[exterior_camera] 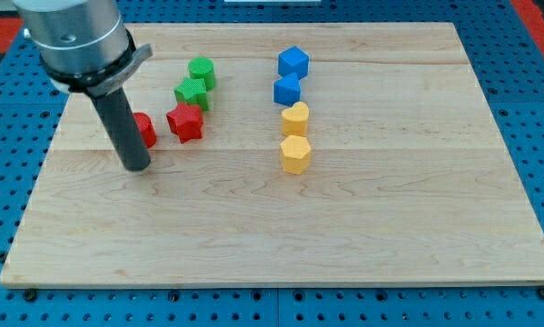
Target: Move the red circle to the top left
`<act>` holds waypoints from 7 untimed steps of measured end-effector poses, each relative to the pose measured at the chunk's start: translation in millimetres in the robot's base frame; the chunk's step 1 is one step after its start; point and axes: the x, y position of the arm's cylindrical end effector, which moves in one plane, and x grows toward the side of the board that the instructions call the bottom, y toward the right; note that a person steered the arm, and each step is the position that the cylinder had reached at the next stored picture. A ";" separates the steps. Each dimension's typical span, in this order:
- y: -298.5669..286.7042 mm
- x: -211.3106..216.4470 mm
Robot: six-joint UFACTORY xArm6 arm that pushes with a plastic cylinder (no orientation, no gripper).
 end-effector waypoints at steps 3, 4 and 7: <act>2.1 -50.5; -25.5 -85.6; -53.6 -129.2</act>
